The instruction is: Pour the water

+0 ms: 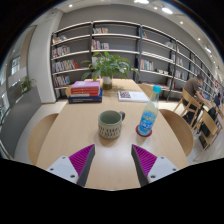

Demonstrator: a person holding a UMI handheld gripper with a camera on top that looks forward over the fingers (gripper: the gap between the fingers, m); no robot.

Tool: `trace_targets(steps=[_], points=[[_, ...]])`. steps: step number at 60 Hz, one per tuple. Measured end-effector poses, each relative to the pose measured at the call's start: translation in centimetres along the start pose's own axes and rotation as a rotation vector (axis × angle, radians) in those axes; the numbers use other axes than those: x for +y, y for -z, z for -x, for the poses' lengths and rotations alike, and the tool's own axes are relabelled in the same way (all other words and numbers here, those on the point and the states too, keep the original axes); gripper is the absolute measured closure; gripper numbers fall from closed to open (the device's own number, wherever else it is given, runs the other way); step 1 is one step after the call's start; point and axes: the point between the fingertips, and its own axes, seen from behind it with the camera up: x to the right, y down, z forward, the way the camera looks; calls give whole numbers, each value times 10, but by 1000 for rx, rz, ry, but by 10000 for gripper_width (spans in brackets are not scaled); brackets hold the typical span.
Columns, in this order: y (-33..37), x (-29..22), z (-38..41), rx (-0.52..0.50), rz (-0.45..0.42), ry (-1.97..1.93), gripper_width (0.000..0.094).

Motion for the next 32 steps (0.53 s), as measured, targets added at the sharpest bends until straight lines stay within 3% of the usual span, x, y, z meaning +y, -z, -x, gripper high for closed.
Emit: trace_targets(steps=[11,32], points=[[34,-42,25,-16,-79,6,199],[71,-71,56,-45,-131,6,201]])
